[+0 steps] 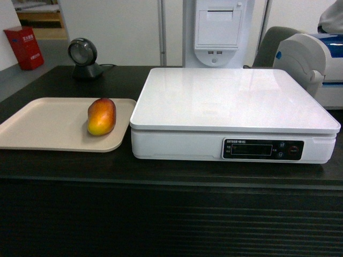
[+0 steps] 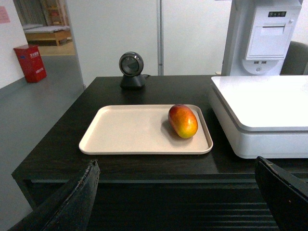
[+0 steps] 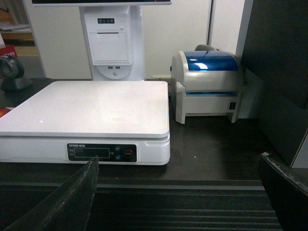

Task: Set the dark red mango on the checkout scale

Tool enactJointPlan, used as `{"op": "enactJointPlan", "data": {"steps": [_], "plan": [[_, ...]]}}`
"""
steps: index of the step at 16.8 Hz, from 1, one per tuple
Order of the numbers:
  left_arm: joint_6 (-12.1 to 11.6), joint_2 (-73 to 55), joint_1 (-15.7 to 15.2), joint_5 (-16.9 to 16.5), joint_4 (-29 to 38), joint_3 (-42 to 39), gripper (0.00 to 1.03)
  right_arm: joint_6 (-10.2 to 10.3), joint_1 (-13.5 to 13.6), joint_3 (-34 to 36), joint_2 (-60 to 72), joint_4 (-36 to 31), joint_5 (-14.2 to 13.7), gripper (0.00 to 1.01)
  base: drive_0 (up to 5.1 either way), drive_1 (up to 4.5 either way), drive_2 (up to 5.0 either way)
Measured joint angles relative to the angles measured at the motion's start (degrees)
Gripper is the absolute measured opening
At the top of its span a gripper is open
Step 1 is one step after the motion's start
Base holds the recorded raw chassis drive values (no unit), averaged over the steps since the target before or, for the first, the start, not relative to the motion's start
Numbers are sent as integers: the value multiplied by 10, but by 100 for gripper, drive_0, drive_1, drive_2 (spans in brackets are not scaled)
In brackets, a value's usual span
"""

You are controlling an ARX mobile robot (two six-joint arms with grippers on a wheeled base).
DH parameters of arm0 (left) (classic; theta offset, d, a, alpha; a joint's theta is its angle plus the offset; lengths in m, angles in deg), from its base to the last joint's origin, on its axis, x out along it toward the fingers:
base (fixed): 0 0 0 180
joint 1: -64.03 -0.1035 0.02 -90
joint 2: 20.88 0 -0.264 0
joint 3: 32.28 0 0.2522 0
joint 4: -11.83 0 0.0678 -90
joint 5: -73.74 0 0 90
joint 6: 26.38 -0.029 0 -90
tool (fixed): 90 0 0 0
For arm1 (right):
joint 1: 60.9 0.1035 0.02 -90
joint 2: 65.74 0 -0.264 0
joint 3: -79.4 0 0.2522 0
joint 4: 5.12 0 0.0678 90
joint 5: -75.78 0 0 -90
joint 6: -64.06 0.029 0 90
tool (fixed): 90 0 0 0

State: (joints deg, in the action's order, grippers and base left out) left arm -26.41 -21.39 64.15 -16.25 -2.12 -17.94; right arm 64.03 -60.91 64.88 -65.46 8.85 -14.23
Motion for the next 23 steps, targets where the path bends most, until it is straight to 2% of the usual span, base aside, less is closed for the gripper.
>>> {"op": "enactJointPlan", "data": {"steps": [9,10,11,12,13,14,16,17,18,19,20,21,23], "plan": [[0,0,0,0,0,0,98,0,0,0,0,0,0,98,0,0,0],[24,-9,17,42,-47,12,98,0,0,0,0,0,0,98,0,0,0],[73,-58,73,123,-73,33,98,0,0,0,0,0,0,98,0,0,0],[111,-102,126,179,-43,48,98,0,0,0,0,0,0,98,0,0,0],[127,-126,142,196,-13,60,98,0,0,0,0,0,0,98,0,0,0],[133,-153,135,192,23,73,98,0,0,0,0,0,0,98,0,0,0],[131,-247,90,128,114,88,98,0,0,0,0,0,0,98,0,0,0],[120,-374,18,34,221,99,98,0,0,0,0,0,0,98,0,0,0],[100,-624,-81,-112,376,189,98,0,0,0,0,0,0,98,0,0,0],[65,-851,-90,-179,367,318,98,0,0,0,0,0,0,98,0,0,0],[28,-1005,-64,-192,316,456,98,0,0,0,0,0,0,98,0,0,0],[10,-1078,-43,-202,269,530,98,0,0,0,0,0,0,98,0,0,0],[6,-1092,-37,-202,258,549,98,0,0,0,0,0,0,98,0,0,0]]}}
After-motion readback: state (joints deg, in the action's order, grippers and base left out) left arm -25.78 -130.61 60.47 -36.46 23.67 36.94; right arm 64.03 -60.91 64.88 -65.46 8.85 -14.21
